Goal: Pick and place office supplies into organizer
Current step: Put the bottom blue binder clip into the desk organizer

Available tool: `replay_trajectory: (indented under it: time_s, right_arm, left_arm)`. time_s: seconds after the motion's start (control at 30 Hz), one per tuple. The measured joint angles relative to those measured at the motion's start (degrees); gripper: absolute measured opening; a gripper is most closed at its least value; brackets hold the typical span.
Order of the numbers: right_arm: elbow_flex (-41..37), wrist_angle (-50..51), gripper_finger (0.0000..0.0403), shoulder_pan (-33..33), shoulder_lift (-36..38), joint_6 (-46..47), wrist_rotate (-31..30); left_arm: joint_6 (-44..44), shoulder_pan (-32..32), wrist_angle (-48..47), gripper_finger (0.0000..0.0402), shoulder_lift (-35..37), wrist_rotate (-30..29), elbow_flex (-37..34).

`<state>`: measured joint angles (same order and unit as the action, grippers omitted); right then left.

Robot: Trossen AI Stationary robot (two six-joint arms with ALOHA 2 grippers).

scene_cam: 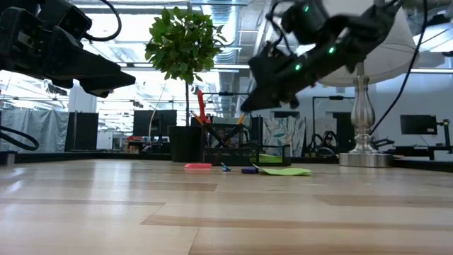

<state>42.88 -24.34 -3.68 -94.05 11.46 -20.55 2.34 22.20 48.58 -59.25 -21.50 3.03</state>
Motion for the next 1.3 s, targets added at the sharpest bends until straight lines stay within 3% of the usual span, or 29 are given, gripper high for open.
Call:
replay_trajectory:
  time_s: [0.27,0.63,1.3]
  right_arm:
    - [4.9,-3.2,0.0000,-4.8,-9.0,-1.5,8.3]
    - [11.7,-0.1,0.0000,-7.3,-16.3,-5.1,10.2]
    - [11.9,0.5,0.0000,-11.1,-17.0,-7.4,11.5]
  left_arm:
    - [0.0,0.0,0.0,0.0217,0.0,0.0,0.0]
    - [0.4,0.0,-0.3,0.0217,0.0,0.0,0.0]
    - [0.5,0.0,-0.3,0.0217,0.0,0.3,0.0]
